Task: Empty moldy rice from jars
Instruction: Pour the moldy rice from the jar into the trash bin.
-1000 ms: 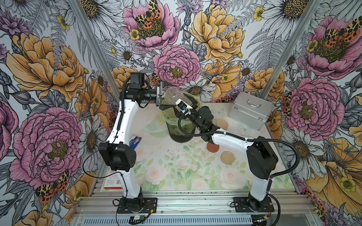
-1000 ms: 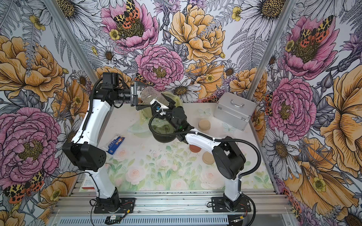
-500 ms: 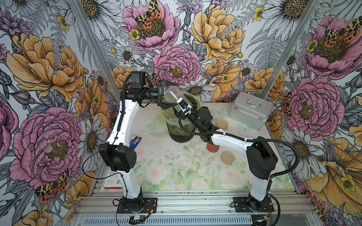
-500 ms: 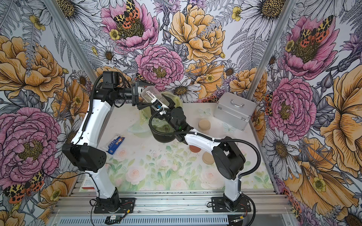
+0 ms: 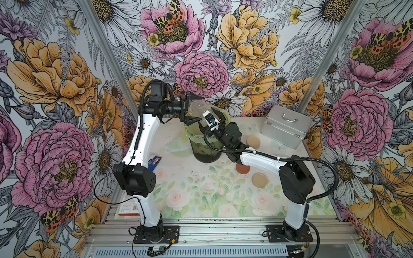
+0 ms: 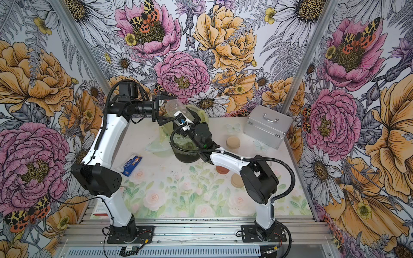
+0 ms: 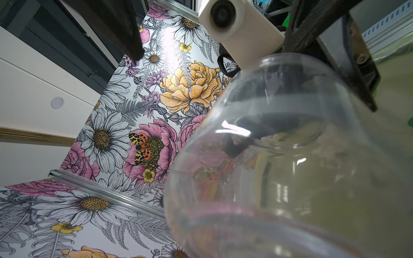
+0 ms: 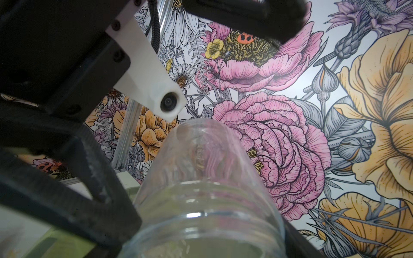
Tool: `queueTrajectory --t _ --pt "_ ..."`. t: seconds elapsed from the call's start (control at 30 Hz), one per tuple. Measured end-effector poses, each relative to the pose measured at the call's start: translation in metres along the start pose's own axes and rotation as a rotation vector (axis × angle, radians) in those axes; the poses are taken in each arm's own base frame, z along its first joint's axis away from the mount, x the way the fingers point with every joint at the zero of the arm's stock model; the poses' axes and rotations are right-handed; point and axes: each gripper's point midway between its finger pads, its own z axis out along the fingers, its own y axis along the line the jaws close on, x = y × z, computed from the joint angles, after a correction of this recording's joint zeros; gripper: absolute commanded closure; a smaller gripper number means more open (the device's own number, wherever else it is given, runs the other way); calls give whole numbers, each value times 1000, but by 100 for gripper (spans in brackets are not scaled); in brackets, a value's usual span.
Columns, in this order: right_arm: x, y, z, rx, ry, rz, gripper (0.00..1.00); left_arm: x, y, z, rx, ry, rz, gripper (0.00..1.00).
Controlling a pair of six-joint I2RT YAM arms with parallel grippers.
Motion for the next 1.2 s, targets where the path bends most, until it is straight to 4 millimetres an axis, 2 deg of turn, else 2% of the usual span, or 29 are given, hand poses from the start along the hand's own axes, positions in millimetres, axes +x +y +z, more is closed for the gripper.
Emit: queueTrajectory --t 0.2,0.4,1.0,1.2 --pt "-1 -1 1 4 -2 0 100 1 -2 -1 2 -5 10 1" --pt "-6 -3 1 14 -23 3 100 8 -15 -3 19 -6 52 1" --pt "-11 -6 1 25 -43 5 100 8 -16 -4 19 -12 55 2" --pt "-11 -6 1 25 -43 6 100 6 -21 -10 30 -31 69 2"
